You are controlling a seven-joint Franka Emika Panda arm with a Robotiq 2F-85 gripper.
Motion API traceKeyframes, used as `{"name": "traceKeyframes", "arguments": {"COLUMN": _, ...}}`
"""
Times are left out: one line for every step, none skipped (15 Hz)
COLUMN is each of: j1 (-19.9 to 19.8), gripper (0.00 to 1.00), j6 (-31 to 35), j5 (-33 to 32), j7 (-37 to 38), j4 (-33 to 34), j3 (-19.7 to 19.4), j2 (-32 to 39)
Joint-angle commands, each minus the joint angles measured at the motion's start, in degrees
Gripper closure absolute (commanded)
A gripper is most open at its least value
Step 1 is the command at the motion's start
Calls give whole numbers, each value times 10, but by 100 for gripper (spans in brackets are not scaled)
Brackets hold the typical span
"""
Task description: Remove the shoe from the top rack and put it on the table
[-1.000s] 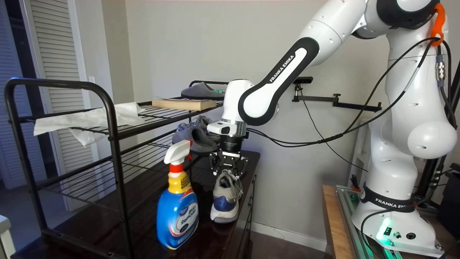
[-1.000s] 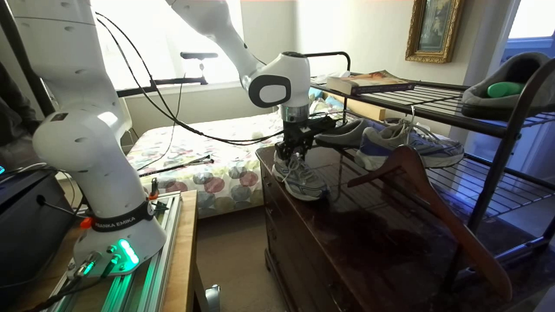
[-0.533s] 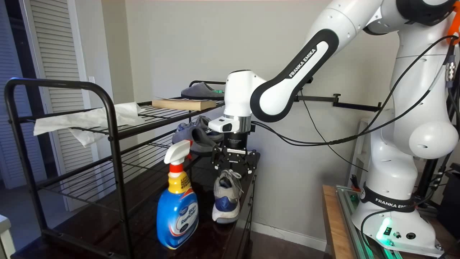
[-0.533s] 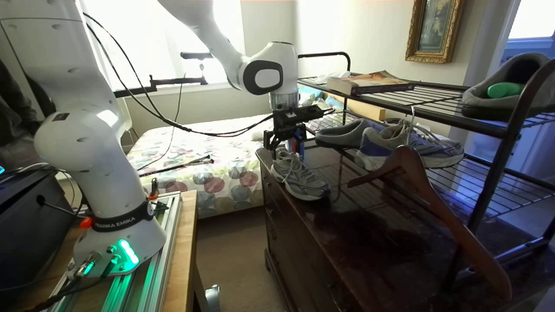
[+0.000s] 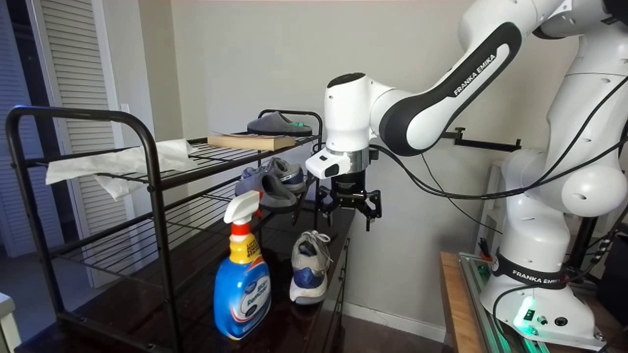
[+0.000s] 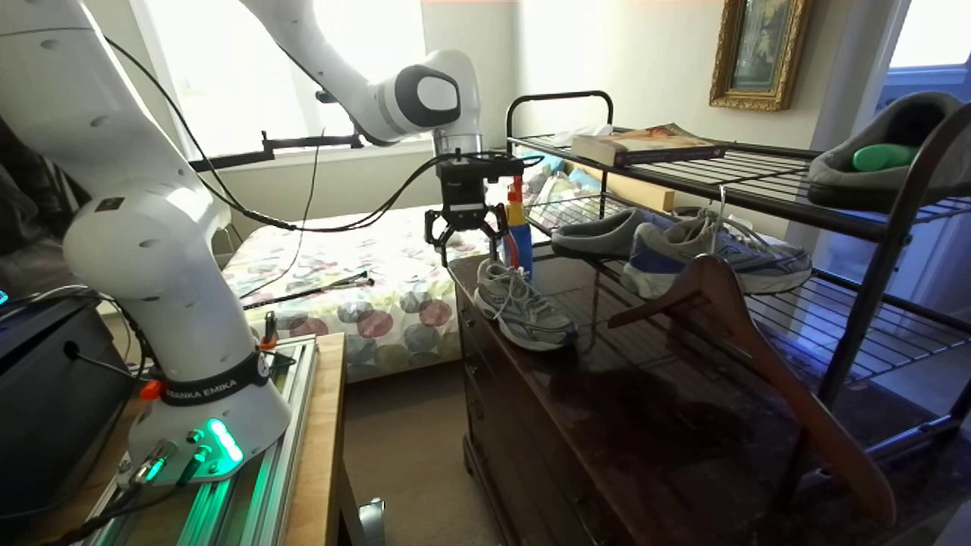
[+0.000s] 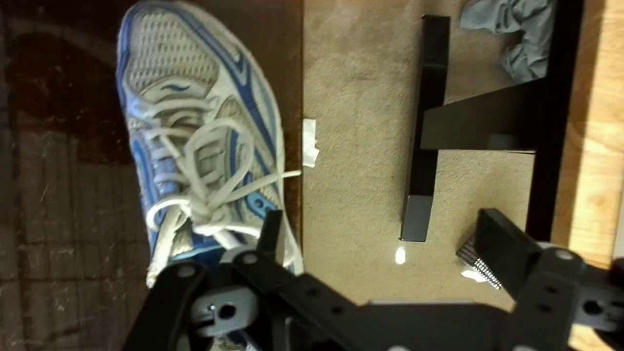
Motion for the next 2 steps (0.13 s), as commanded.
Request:
{"name": "traceKeyframes", "arguments": {"j1": 13, "gripper": 0, "j6": -29, "j5": -7, "j7": 30, "j4": -3, "j3": -9, "j2": -13}}
{"name": "traceKeyframes", "arguments": {"j1": 14, "gripper": 0, "j6": -47, "j5": -10, "j7": 49, "j4": -7, "j3": -9, "j2": -24}}
